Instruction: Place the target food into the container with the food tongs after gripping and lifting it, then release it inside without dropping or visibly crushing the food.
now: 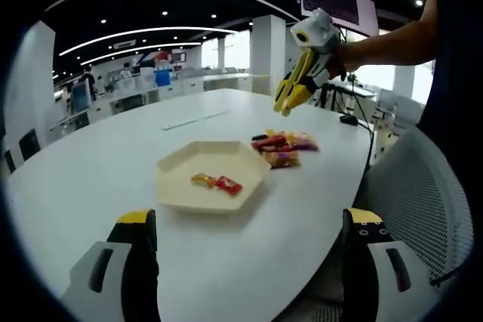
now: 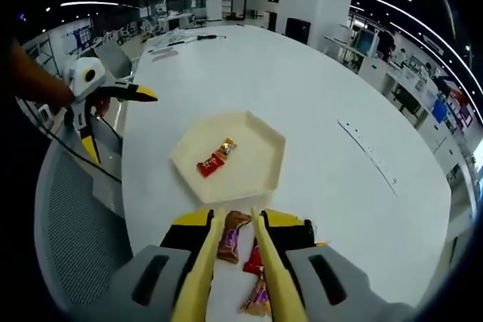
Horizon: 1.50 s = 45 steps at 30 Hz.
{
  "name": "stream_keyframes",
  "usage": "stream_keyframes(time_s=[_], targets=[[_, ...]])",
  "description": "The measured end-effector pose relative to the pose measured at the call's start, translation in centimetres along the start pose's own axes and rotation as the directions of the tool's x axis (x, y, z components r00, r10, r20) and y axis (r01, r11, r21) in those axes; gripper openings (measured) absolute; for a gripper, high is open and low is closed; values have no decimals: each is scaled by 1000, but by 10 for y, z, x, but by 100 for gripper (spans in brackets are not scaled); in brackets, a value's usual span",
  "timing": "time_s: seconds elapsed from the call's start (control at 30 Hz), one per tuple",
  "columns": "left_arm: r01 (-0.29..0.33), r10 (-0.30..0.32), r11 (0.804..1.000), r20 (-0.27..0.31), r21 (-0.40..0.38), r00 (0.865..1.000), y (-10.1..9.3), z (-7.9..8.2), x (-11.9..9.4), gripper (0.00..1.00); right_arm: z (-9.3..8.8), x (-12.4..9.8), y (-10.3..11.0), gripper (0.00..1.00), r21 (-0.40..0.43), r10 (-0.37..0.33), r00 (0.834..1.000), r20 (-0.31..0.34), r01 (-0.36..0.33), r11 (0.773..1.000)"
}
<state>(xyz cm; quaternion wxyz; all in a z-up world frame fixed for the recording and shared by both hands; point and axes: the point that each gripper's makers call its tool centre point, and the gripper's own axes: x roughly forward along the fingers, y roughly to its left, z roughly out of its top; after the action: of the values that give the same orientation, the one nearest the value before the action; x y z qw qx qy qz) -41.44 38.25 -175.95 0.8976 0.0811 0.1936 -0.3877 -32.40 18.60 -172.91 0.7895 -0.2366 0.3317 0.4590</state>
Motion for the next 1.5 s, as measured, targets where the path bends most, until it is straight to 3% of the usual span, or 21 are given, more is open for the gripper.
stream_keyframes(time_s=[0.53,0.77,0.9,1.13,1.33,1.47,1.5], targets=[[-1,1,1000,-18,14,1000,0,-3,2,99,-25,32,3,24,32,2,1000,-23,-1,999],[7,-6,1000,-33,27,999,-3,-6,3,99,-48,48,-2,24,78,-18,999,-50,22,997],[-24,25,999,-17,44,1000,3,-2,1,98,-58,57,0,24,103,-16,998,-64,22,994],[-12,14,999,-29,51,999,0,-4,2,97,-65,68,5,24,136,6,997,-81,5,991],[-8,9,999,-33,43,999,-1,-5,2,98,-66,78,8,24,102,0,996,-93,9,995],[-7,7,1000,-18,11,1000,0,-3,3,99,-76,81,12,24,49,-9,989,-145,16,999],[-8,8,1000,-14,6,1000,1,-2,2,99,-71,82,12,24,25,-16,994,-104,18,1000]])
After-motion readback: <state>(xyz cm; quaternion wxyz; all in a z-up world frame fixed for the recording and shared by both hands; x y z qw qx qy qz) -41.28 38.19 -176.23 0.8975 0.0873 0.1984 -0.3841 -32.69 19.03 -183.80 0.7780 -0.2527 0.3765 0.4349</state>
